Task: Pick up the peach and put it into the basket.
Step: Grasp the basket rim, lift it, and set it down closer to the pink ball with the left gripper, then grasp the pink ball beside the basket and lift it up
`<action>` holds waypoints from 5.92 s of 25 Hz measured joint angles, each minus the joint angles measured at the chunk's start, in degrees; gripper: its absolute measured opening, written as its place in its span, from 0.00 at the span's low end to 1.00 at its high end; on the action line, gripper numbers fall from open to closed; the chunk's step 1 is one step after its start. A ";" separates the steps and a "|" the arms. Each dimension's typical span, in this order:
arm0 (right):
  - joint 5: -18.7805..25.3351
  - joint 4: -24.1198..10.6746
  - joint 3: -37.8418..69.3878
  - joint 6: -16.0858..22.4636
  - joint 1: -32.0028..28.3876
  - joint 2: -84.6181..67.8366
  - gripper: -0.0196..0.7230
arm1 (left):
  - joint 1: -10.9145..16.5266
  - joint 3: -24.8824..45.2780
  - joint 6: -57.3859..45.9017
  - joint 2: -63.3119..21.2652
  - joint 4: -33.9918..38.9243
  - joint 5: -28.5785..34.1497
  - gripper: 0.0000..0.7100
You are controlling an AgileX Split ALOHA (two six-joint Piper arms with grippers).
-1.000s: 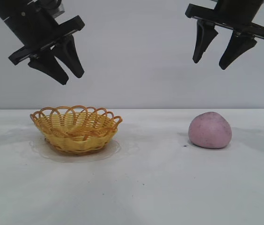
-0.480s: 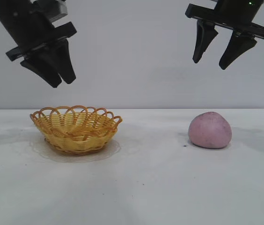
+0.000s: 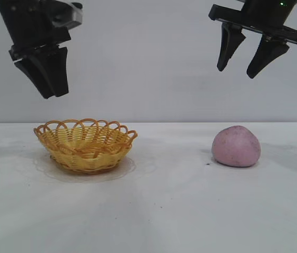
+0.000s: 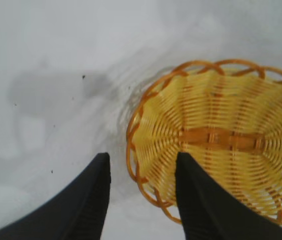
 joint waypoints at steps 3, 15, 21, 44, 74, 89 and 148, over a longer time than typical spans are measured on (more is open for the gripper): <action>0.00 0.00 0.00 0.00 0.00 0.28 0.63 | 0.00 -4.49 -0.26 2.98 0.66 4.30 0.43; 0.71 0.00 0.00 0.00 0.00 0.27 0.63 | -2.79 -13.01 -1.38 11.63 5.57 9.04 0.43; 0.91 0.00 0.00 0.00 0.00 0.27 0.63 | -2.93 -13.60 -1.52 14.49 6.03 8.86 0.43; 1.10 -0.21 0.00 0.00 0.00 0.27 0.63 | -2.70 -16.28 -26.54 8.04 -0.73 10.64 0.00; 0.29 -0.03 0.00 0.00 0.00 0.27 0.63 | -2.80 28.85 -23.19 -5.77 -35.53 -22.73 0.00; 0.19 -0.03 0.00 0.00 0.00 0.27 0.63 | -4.63 28.85 -22.14 -5.07 -36.48 -24.54 0.30; 2.94 -0.31 0.00 0.00 0.00 0.27 0.63 | 9.82 41.11 -34.37 -52.99 15.32 8.87 0.45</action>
